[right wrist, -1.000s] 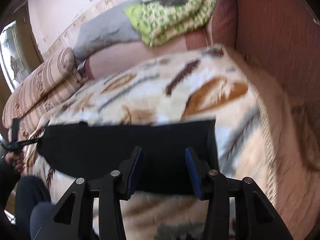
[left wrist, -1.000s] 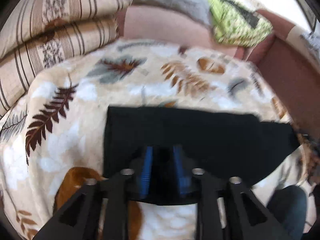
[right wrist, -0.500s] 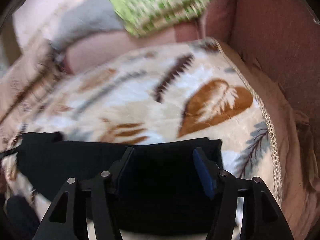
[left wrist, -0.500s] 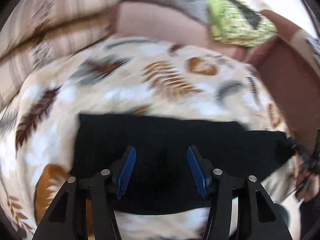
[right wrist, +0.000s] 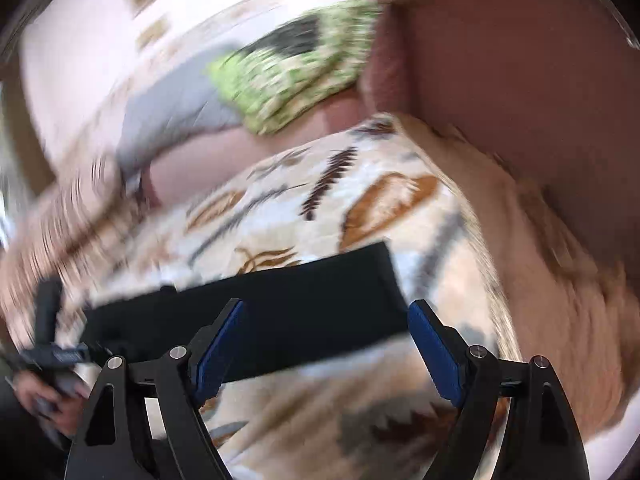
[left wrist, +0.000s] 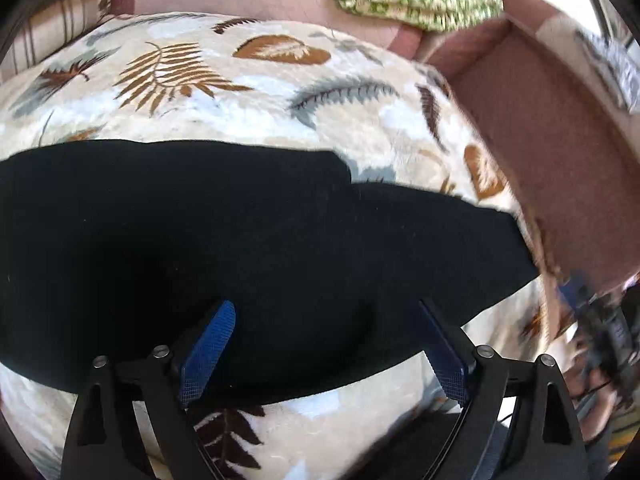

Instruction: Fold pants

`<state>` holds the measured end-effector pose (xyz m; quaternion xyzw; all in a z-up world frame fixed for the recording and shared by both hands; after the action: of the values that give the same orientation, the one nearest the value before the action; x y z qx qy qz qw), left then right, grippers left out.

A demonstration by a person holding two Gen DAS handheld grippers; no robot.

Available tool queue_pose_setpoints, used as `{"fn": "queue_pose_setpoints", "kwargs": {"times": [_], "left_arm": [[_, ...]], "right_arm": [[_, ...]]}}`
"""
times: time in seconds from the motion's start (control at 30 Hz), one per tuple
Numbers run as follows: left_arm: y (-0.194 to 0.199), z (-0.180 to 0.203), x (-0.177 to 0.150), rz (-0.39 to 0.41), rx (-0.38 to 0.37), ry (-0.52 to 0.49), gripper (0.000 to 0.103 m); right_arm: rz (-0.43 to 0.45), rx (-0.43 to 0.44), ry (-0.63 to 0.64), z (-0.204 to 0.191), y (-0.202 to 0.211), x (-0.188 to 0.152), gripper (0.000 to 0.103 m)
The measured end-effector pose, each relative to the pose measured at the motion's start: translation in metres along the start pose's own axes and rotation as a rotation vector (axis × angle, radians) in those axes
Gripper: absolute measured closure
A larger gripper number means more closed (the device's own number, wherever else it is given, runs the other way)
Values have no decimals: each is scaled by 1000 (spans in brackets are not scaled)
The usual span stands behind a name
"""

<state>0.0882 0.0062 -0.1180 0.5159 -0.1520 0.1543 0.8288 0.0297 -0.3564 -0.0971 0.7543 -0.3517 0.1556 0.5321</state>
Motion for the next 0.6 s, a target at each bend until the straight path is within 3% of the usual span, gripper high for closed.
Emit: {"fn": "queue_pose_setpoints", "kwargs": {"times": [0.13,0.23,0.3,0.47,0.53,0.6], "left_arm": [[13,-20,-1,41,-106,101,13],[2,-30,1,38,-128,131,13],[0,-31,2,41,-125,125,13],[-1,-30,6,59,-119,127,14],[1,-31,9,88,-119,147,14],[5,-35,8,120,-116,164,14]], "right_arm": [[-75,89,-229,35,-15,-24,19],[-98,134,-260,40,-37,-34,19],[-61,159,-283,43,-45,-27,19],[-69,195,-354,45,-67,-10,18],[-72,207,-371,47,-68,-8,28],[-75,210,-379,52,-67,-10,62]]}}
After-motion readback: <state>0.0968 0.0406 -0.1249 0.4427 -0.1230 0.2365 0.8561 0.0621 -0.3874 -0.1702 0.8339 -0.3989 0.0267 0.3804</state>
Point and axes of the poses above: each gripper's, at about its wrist camera, not at the fingertips, and y roughly against the way its jaws point, z to its right, x to its top, the point moved 5 cm from there along -y, roughly the way its jaws point, and after that the axes turned 3 degrees about -y, right-handed, at the moved point
